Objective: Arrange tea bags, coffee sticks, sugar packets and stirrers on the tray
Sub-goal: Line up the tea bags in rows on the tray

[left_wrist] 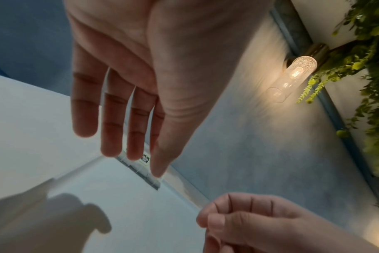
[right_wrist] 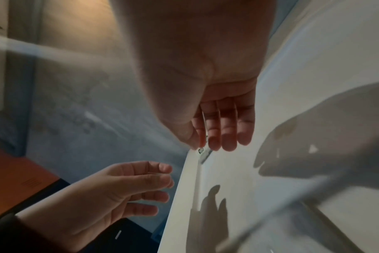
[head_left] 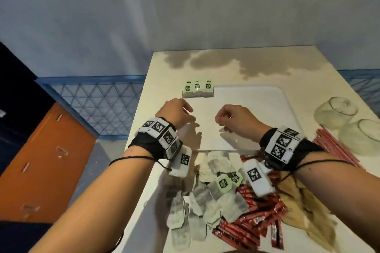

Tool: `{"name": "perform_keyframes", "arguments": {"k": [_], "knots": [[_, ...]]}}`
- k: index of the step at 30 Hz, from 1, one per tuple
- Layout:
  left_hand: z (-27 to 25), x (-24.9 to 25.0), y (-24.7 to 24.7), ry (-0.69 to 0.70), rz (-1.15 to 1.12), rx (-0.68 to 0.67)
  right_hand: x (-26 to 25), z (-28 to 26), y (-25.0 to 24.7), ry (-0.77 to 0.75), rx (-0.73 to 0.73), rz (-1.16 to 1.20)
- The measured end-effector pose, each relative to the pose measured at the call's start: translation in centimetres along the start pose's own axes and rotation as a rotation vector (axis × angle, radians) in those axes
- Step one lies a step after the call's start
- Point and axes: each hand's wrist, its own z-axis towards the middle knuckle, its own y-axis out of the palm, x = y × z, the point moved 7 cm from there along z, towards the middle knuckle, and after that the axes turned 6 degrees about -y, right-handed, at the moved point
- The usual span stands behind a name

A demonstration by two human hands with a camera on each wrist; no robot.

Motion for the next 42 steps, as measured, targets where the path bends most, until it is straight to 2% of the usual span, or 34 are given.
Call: {"name": "perform_keyframes", "arguments": {"k": [5, 9, 13, 20, 23, 28, 31, 34, 37, 42], "knots": [[-5.0, -2.1, 2.6, 0.003, 0.053, -0.102, 1.2, -4.9, 2.5, -0.026, -0.11, -0.115], [-7.5, -2.8, 5.3, -0.006, 0.099, -0.197, 2.4, -6.8, 3.2, 0.024, -0.125, -0.237], [-8.6, -2.9, 7.0, -0.043, 0.104, -0.21, 3.0, -8.0, 4.3, 0.086, -0.184, -0.33], [-9.8, -2.9, 8.3, -0.098, 0.092, -0.272, 3.0, -8.9, 3.9, 0.085, -0.098, -0.258], [-10.0, -2.7, 8.3, -0.133, 0.115, -0.247, 3.0, -9.5, 3.0, 0.069, -0.037, -0.145], [-10.0, -2.6, 8.0, -0.175, -0.01, -0.209, 2.4, -10.3, 1.3, -0.02, 0.036, -0.119], [-9.9, -2.3, 8.0, -0.138, -0.037, -0.176, 1.7, -10.5, 0.7, -0.08, 0.029, -0.109], [-10.1, -1.9, 7.4, -0.066, -0.043, -0.116, 0.9, -10.4, 0.5, -0.14, -0.04, -0.108], [-10.2, -1.2, 6.0, 0.025, -0.043, -0.044, -0.2, -10.1, 0.5, -0.215, -0.085, -0.212], [-11.0, 1.4, 3.5, 0.197, -0.118, -0.008, -2.0, -9.1, 1.0, -0.324, -0.056, -0.167]]}}
